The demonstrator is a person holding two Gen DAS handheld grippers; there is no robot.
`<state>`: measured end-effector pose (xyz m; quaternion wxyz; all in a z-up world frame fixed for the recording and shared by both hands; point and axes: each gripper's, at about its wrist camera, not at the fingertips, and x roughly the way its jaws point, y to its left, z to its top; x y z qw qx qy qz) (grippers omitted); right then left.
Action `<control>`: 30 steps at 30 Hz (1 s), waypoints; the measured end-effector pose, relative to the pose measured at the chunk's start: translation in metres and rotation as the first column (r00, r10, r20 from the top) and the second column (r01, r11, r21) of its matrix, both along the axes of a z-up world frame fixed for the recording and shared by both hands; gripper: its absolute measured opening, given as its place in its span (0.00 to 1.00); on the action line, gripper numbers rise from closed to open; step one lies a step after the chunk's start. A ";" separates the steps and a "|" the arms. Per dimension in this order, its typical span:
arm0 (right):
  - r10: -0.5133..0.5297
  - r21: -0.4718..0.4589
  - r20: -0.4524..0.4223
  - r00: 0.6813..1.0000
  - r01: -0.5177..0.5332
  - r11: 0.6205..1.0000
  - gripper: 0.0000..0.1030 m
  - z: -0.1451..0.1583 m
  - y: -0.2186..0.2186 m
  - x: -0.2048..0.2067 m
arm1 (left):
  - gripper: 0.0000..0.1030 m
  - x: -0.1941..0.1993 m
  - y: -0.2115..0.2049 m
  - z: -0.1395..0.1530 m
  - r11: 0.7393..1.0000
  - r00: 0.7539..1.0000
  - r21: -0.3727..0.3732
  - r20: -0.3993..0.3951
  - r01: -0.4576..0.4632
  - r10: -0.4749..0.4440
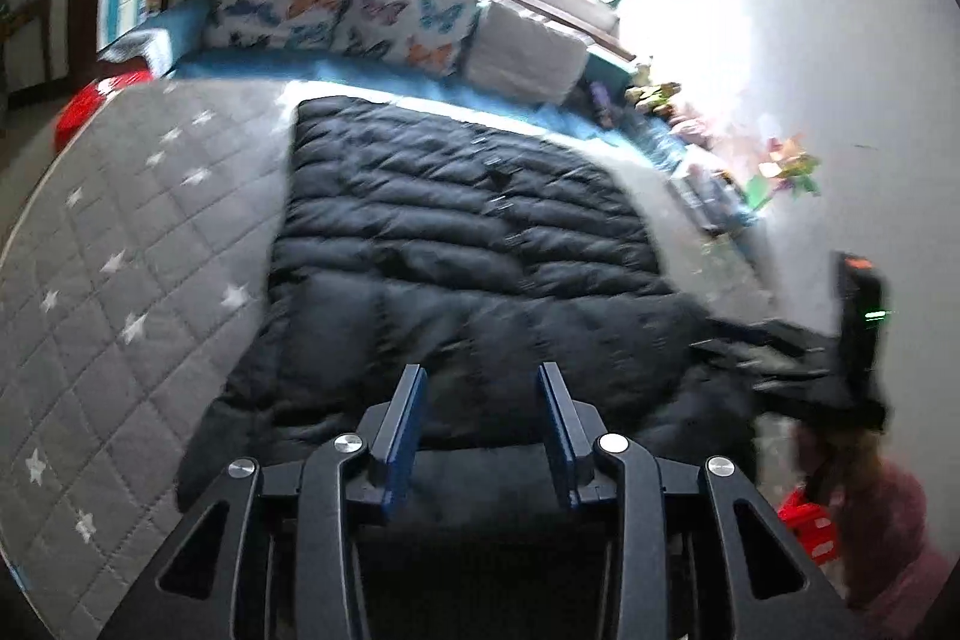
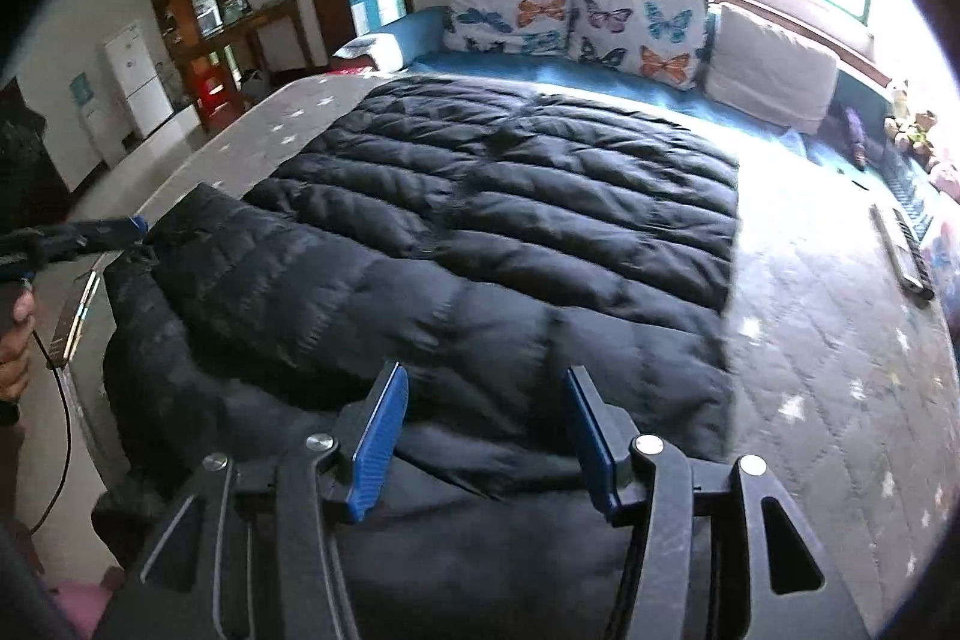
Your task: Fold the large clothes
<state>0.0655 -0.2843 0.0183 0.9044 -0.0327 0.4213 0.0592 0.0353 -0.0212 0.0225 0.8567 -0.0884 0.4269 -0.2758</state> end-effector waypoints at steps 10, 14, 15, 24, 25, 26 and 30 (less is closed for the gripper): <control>0.074 -0.034 -0.044 0.996 -0.076 0.997 0.57 -0.022 0.045 0.015 | 0.39 0.024 -0.053 -0.033 0.994 0.989 0.011 -0.103 0.106 -0.105; 0.098 -0.022 -0.049 0.994 -0.099 0.995 0.57 -0.022 0.057 0.017 | 0.39 0.030 -0.049 -0.046 0.995 0.990 0.000 -0.098 0.101 -0.101; 0.098 -0.033 -0.059 0.993 -0.100 0.994 0.57 -0.027 0.061 0.020 | 0.39 0.031 -0.047 -0.049 0.995 0.990 -0.001 -0.098 0.097 -0.097; 0.107 -0.054 -0.085 0.991 -0.112 0.992 0.59 -0.020 0.065 0.013 | 0.38 0.036 -0.036 -0.075 0.998 0.991 -0.010 -0.114 0.070 -0.071; 0.104 -0.064 -0.077 0.992 -0.109 0.992 0.59 -0.014 0.062 0.008 | 0.38 0.036 -0.036 -0.075 0.997 0.991 -0.009 -0.112 0.071 -0.071; 0.098 -0.082 -0.070 0.993 -0.103 0.991 0.59 -0.009 0.058 0.001 | 0.38 0.035 -0.035 -0.075 0.997 0.991 -0.009 -0.109 0.071 -0.072; 0.051 -0.109 -0.051 0.997 -0.056 0.992 0.59 0.004 0.032 -0.025 | 0.38 0.033 -0.035 -0.076 0.998 0.992 -0.005 -0.104 0.069 -0.069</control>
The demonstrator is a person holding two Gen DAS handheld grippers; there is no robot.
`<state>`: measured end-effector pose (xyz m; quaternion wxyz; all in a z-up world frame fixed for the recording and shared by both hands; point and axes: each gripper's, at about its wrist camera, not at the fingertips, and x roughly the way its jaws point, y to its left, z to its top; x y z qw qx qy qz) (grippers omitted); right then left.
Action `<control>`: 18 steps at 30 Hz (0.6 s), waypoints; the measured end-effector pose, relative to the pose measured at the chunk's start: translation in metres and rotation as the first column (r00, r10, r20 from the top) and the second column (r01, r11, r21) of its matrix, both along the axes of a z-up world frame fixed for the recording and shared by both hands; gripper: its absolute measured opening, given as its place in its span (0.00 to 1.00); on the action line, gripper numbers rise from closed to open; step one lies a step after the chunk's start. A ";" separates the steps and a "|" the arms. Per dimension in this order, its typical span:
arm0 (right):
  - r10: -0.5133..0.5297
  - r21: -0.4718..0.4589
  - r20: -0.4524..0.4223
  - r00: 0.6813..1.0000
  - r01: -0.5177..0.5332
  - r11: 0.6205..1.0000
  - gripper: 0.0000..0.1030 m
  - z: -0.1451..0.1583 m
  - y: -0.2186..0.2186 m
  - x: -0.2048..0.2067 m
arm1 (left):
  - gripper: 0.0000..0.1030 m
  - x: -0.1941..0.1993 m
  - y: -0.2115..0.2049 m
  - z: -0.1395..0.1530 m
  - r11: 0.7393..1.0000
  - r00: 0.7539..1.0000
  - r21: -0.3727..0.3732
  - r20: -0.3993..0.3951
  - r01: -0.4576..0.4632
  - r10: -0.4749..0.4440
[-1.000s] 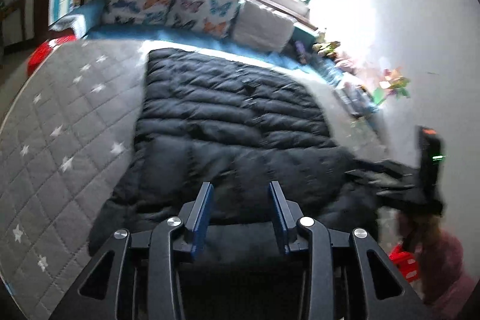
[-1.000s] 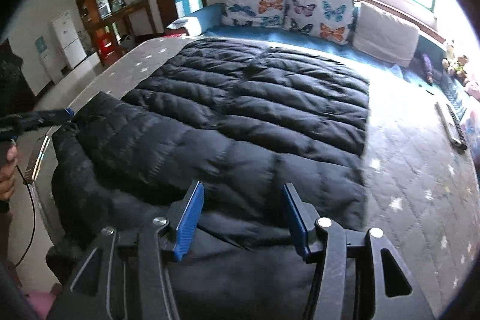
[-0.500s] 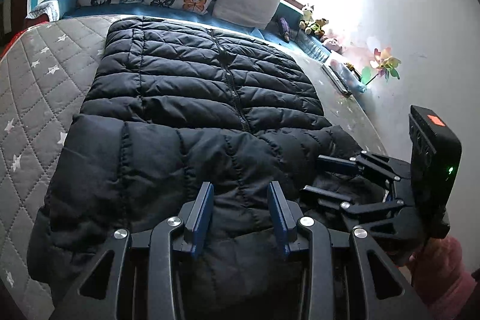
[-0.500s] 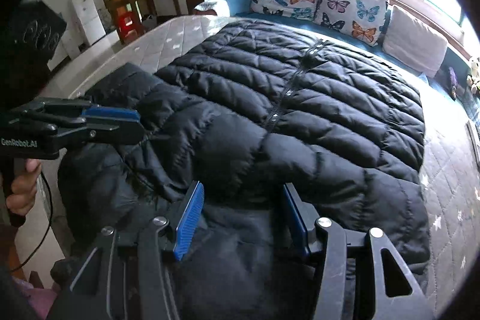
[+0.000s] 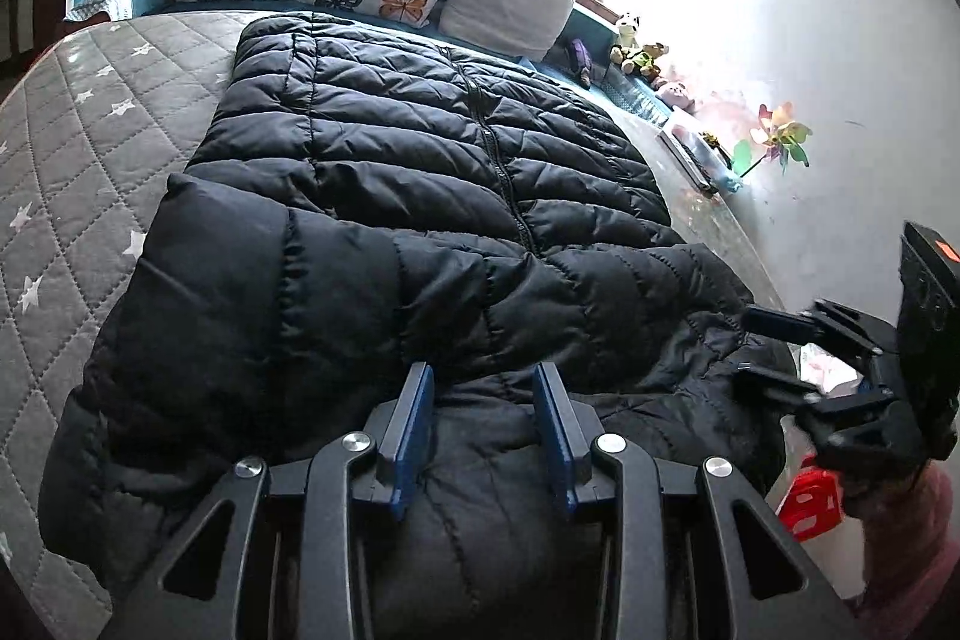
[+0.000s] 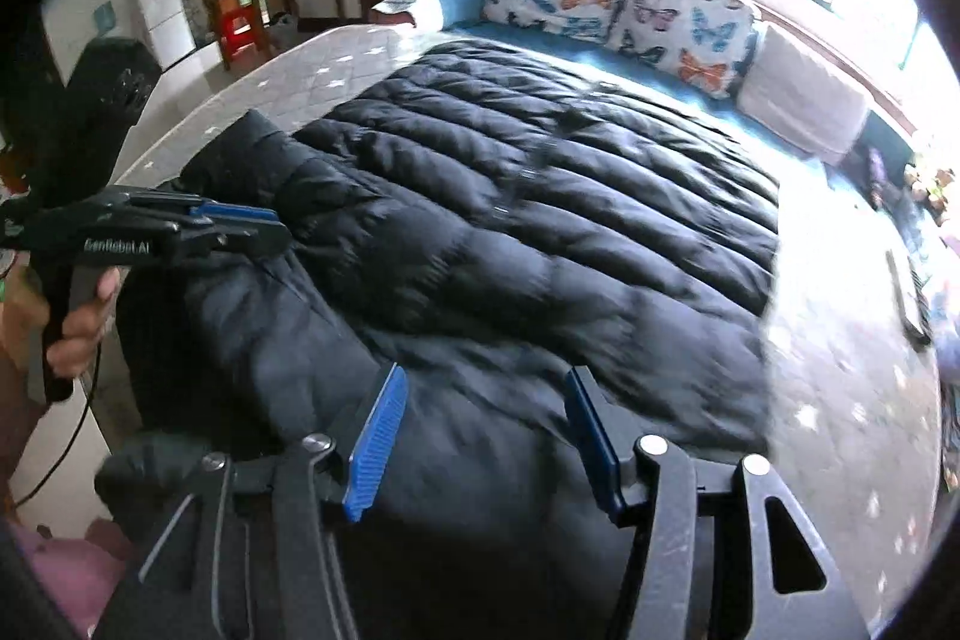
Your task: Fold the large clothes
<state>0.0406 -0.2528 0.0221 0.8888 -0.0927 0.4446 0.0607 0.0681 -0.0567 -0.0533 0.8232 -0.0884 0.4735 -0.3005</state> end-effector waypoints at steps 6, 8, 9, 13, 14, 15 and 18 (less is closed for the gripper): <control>-0.068 0.049 -0.042 0.997 0.070 0.996 0.59 -0.016 -0.036 -0.012 | 0.38 -0.004 -0.001 0.000 1.000 1.000 0.017 0.017 0.000 -0.001; -0.074 0.074 -0.058 0.996 0.078 0.994 0.61 -0.028 -0.038 -0.011 | 0.38 -0.004 -0.001 0.000 1.000 1.000 0.021 0.020 0.001 -0.001; -0.079 0.085 -0.063 0.995 0.084 0.993 0.61 -0.037 -0.039 -0.009 | 0.38 -0.004 -0.001 0.000 1.000 1.000 0.021 0.023 0.002 -0.003; -0.078 0.055 -0.020 0.997 0.079 0.995 0.61 -0.050 -0.033 -0.012 | 0.38 -0.006 -0.002 -0.002 1.000 0.999 0.027 0.036 0.006 -0.007; -0.081 0.057 -0.025 0.996 0.082 0.995 0.61 -0.048 -0.033 -0.012 | 0.38 -0.007 -0.002 -0.003 1.000 0.999 0.029 0.038 0.006 -0.007; -0.081 0.060 -0.031 0.996 0.083 0.995 0.61 -0.045 -0.033 -0.013 | 0.38 -0.008 -0.003 -0.003 0.999 0.999 0.031 0.038 0.004 -0.006; -0.075 0.073 -0.039 0.996 0.078 0.994 0.61 -0.029 -0.036 -0.014 | 0.38 -0.008 -0.002 -0.005 0.999 0.999 0.033 0.042 0.005 -0.006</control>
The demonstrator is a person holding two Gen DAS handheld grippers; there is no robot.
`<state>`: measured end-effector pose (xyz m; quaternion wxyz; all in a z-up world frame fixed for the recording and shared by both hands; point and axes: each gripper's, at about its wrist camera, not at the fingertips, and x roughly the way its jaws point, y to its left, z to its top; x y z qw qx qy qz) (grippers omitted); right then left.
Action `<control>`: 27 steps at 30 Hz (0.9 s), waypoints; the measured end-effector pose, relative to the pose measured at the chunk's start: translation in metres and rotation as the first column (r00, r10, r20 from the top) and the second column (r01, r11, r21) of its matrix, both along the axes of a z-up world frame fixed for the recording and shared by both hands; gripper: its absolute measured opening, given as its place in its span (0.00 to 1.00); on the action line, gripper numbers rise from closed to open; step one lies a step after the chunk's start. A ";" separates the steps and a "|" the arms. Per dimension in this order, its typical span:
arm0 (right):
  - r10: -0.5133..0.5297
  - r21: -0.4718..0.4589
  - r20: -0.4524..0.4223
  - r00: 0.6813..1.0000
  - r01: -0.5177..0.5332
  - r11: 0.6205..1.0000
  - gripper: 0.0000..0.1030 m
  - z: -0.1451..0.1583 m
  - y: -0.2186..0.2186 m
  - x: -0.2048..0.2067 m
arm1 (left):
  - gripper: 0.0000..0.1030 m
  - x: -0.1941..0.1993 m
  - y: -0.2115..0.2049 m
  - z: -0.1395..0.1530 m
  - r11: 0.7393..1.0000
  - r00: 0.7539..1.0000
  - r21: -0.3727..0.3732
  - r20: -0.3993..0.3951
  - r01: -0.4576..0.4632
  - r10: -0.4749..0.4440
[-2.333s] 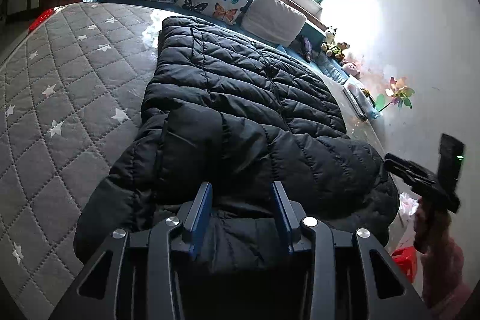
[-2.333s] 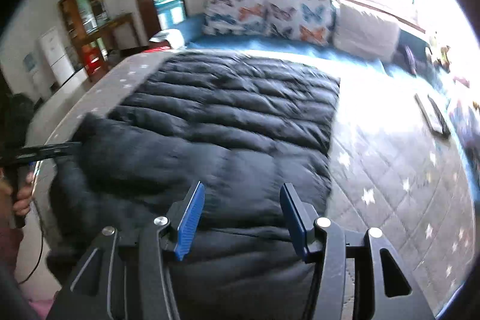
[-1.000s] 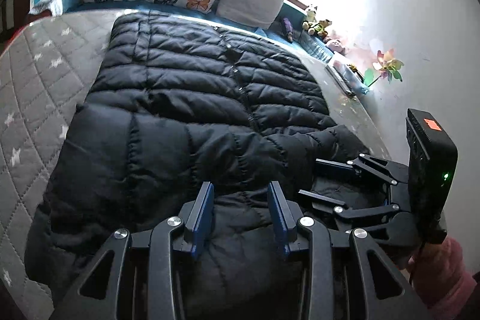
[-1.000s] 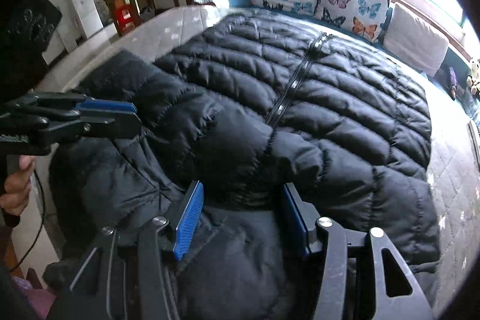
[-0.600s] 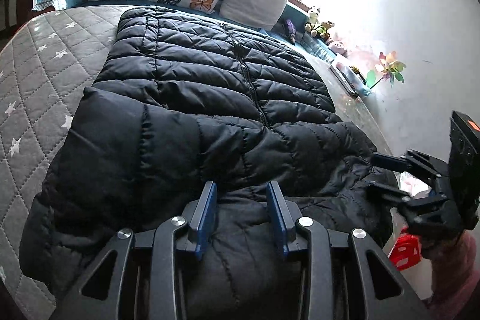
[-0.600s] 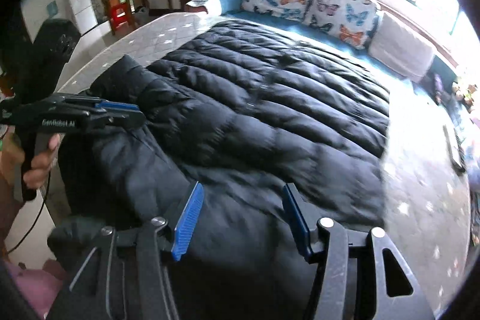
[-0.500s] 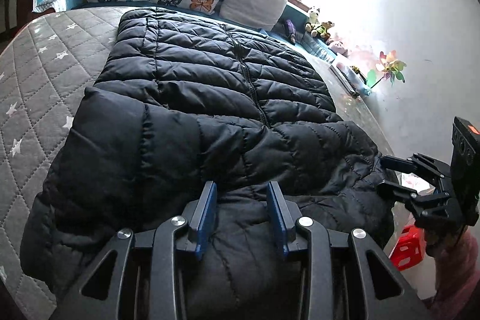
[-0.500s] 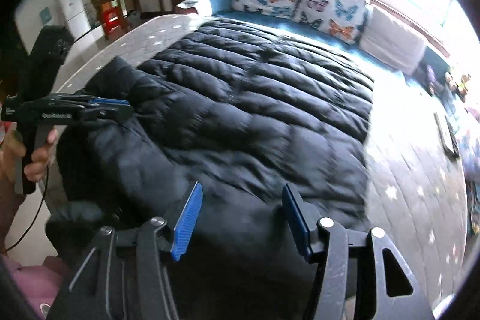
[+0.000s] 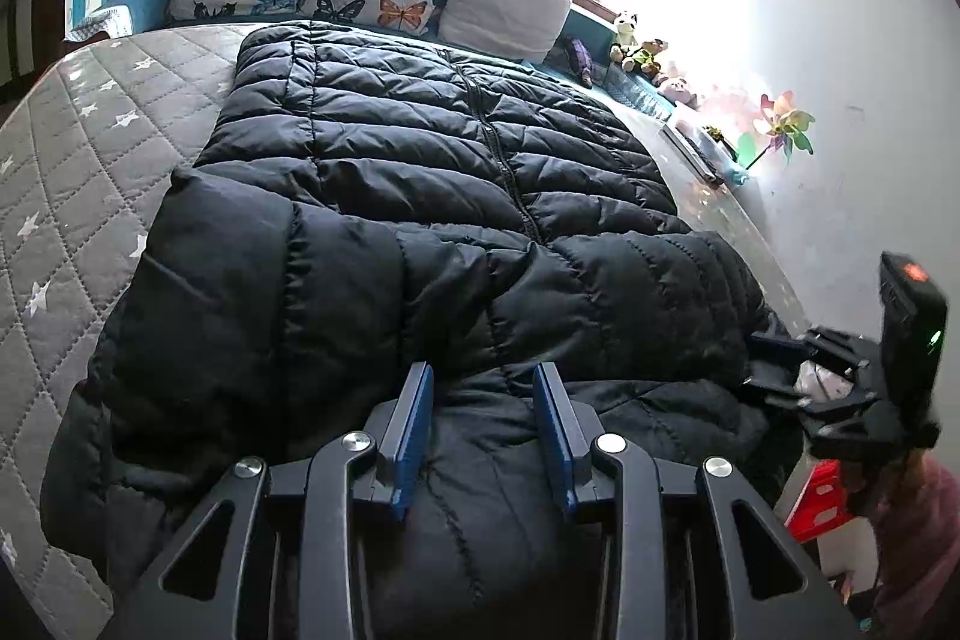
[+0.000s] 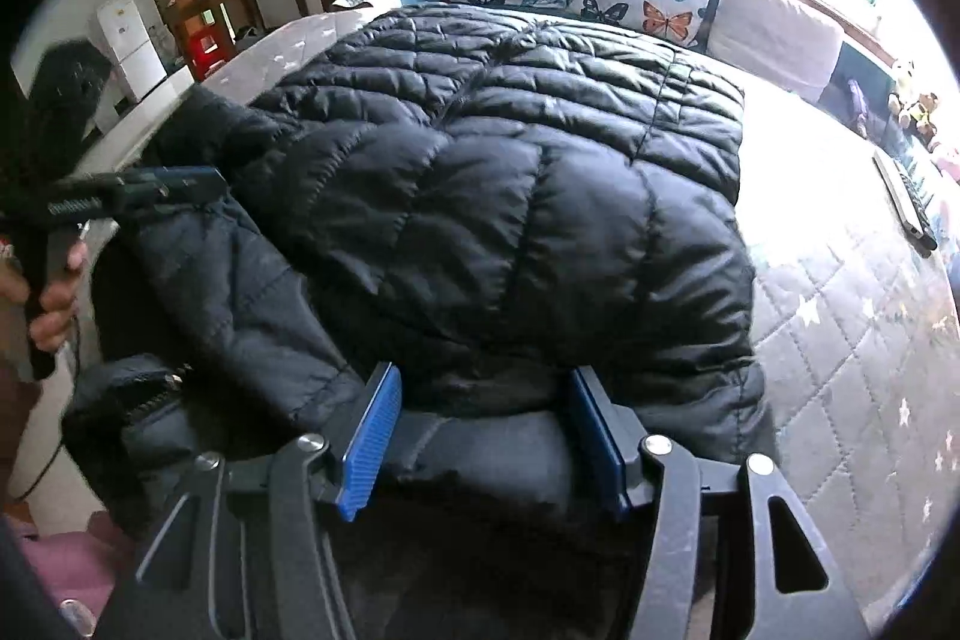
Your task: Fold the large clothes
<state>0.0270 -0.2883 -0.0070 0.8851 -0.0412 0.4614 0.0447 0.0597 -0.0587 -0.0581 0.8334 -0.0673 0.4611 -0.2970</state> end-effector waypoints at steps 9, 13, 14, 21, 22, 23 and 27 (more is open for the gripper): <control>-0.065 0.013 -0.004 0.998 0.065 0.998 0.62 -0.016 -0.020 0.014 | 0.38 -0.001 0.000 -0.002 1.000 1.000 -0.002 0.015 0.006 -0.006; -0.059 -0.012 -0.013 0.998 0.059 0.998 0.62 0.000 -0.016 0.014 | 0.38 -0.001 0.001 -0.002 1.000 1.000 -0.003 0.007 0.010 -0.010; -0.053 -0.007 -0.002 0.999 0.053 0.999 0.62 0.008 -0.015 0.013 | 0.38 0.000 0.002 -0.002 1.000 1.000 -0.007 0.004 0.008 -0.008; -0.081 0.014 0.085 0.993 0.080 0.997 0.62 0.032 -0.020 0.032 | 0.38 0.001 0.002 -0.002 1.000 1.000 -0.008 0.007 0.006 -0.006; -0.088 0.026 0.076 0.993 0.086 0.996 0.62 0.027 -0.022 0.038 | 0.38 0.001 0.002 -0.002 1.000 1.000 -0.010 0.006 0.007 -0.007; -0.097 0.037 0.051 0.994 0.095 0.995 0.62 0.018 -0.024 0.044 | 0.38 0.001 0.002 -0.002 1.000 1.000 -0.012 0.005 0.007 -0.007; -0.101 0.013 0.014 0.995 0.100 0.995 0.63 -0.014 -0.023 0.051 | 0.38 0.000 0.003 0.000 1.000 1.000 -0.024 0.001 0.014 -0.014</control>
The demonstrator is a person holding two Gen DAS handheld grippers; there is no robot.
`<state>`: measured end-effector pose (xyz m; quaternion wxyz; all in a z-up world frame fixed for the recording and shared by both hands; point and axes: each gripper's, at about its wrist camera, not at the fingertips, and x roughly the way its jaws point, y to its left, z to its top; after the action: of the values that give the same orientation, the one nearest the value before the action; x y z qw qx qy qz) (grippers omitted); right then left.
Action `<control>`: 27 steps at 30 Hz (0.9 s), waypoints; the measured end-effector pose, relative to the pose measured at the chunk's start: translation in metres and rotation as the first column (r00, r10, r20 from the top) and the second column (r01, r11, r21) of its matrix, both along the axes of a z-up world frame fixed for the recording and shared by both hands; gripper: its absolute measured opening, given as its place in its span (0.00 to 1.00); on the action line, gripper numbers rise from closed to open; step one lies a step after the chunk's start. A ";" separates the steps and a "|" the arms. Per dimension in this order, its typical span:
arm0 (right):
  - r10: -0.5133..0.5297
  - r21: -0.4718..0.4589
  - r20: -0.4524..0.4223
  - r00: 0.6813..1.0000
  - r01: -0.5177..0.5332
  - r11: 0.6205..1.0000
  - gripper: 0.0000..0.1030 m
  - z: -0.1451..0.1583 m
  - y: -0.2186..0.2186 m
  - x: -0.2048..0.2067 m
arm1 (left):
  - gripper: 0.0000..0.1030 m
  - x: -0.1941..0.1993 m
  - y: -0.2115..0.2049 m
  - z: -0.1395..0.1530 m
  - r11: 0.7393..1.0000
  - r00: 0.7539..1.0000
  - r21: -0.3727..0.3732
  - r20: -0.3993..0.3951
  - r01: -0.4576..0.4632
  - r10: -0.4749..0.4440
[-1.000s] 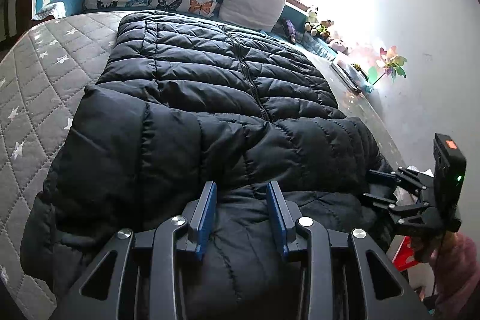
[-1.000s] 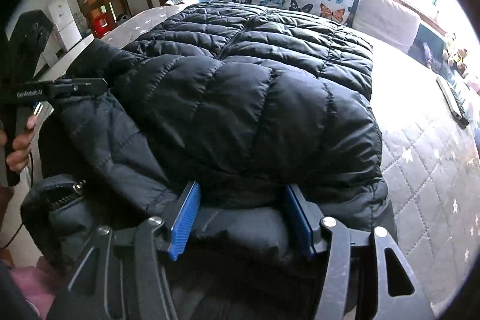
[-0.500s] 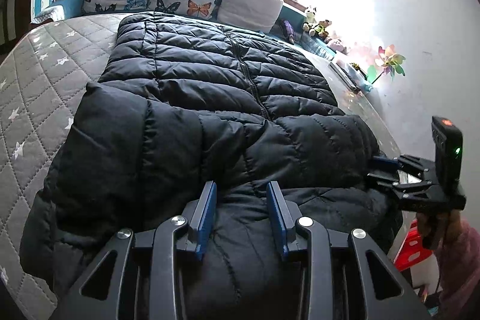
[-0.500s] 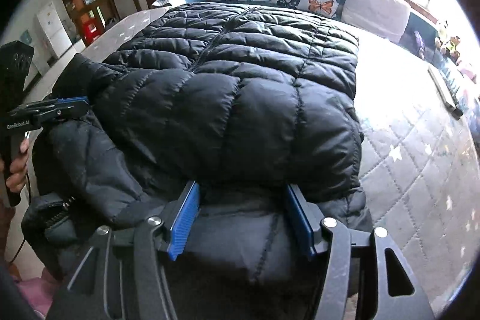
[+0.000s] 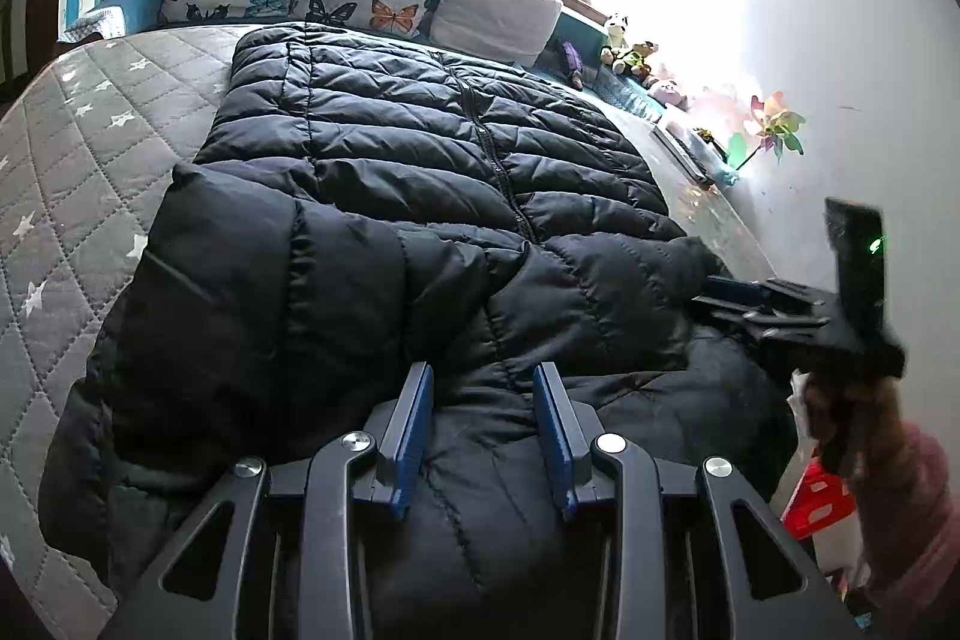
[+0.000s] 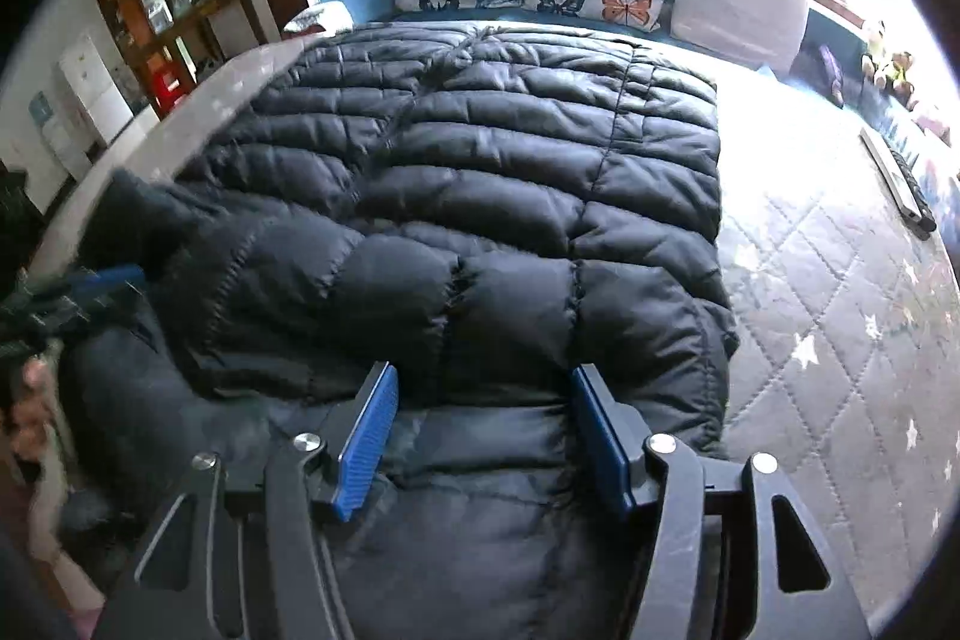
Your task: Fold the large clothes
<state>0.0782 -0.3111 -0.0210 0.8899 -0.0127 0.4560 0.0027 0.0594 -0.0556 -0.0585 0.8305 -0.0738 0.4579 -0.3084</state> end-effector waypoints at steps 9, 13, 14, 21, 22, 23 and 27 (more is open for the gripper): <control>0.058 0.034 0.036 0.998 -0.059 0.998 0.63 0.039 0.021 -0.005 | 0.38 0.001 0.018 0.042 0.999 0.999 -0.007 0.033 -0.040 0.040; 0.150 0.054 0.037 0.988 -0.151 0.987 0.63 0.040 0.055 0.007 | 0.38 0.014 0.030 0.046 0.996 0.995 0.008 0.045 -0.084 0.083; 0.161 0.044 0.031 0.986 -0.163 0.986 0.63 0.038 0.061 0.010 | 0.38 0.018 0.033 0.045 0.995 0.995 0.013 0.042 -0.094 0.093; 0.168 -0.036 -0.068 0.983 -0.171 0.985 0.65 -0.009 0.094 0.037 | 0.38 0.030 0.052 0.012 0.994 0.994 -0.022 -0.020 -0.111 0.111; 0.168 -0.038 -0.072 0.983 -0.171 0.985 0.65 -0.009 0.095 0.037 | 0.38 0.030 0.053 0.009 0.993 0.994 -0.022 -0.021 -0.112 0.112; 0.167 -0.038 -0.075 0.983 -0.170 0.985 0.65 -0.009 0.094 0.036 | 0.38 0.030 0.052 0.006 0.993 0.993 -0.015 -0.024 -0.115 0.115; 0.176 -0.024 -0.077 0.981 -0.178 0.984 0.65 0.008 0.090 0.026 | 0.37 0.025 0.048 0.003 0.994 0.994 0.016 -0.004 -0.108 0.108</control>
<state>0.1043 -0.2212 -0.0129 0.8681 -0.0668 0.4860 0.0754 0.0848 -0.0075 -0.0555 0.8454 -0.0929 0.4577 -0.2593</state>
